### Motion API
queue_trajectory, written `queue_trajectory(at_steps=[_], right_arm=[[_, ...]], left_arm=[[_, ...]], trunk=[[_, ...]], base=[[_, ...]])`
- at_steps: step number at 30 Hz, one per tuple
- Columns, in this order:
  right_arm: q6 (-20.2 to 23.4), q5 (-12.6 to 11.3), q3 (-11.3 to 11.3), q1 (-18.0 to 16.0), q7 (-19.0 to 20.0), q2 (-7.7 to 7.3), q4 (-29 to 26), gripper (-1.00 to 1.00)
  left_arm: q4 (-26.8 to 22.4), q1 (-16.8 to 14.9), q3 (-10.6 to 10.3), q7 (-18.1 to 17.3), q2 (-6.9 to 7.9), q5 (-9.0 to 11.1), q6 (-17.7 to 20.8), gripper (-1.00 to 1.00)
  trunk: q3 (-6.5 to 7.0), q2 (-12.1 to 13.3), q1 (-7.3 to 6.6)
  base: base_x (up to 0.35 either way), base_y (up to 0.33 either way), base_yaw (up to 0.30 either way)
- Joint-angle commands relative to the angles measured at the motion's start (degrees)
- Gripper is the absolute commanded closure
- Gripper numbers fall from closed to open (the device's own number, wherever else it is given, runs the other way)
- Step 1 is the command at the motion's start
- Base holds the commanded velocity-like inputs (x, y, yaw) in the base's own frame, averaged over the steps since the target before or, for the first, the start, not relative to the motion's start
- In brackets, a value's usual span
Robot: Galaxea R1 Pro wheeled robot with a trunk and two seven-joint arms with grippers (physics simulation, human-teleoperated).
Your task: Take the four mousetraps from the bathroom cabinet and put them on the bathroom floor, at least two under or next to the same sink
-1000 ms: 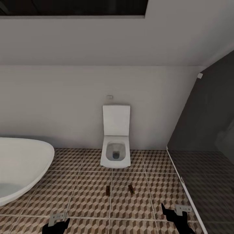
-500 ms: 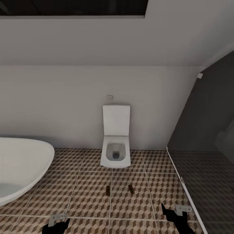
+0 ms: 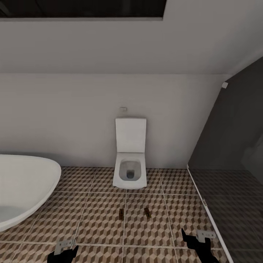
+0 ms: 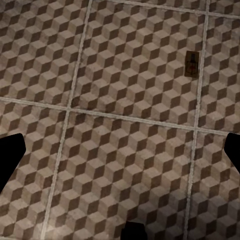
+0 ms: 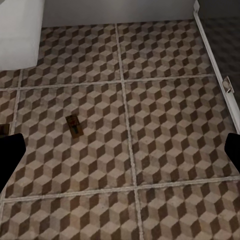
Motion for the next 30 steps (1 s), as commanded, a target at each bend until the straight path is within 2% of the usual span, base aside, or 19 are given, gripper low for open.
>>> queue_trajectory(at_steps=[1, 14, 30], right_arm=[[-0.2, -0.6, 0.4, -0.1, 0.4, -0.02, 0.1, -1.0], [-0.2, -0.6, 0.4, -0.1, 0.4, 0.04, 0.1, -1.0], [-0.2, -0.6, 0.4, -0.1, 0.4, 0.05, 0.1, -1.0]], left_arm=[[0.3, -0.1, -0.4, -0.4, -0.01, 0.6, -0.4, -1.0], [0.3, -0.1, -0.4, -0.4, -0.07, 0.6, -0.4, -1.0], [0.3, -0.1, -0.4, -0.4, -0.04, 0.6, -0.4, -1.0]], trunk=[[-0.11, -0.1, 0.03], [-0.07, -0.1, 0.03], [0.72, -0.1, 0.03]], base=[[0.0, 0.0, 0.0], [0.0, 0.0, 0.0], [0.0, 0.0, 0.0]])
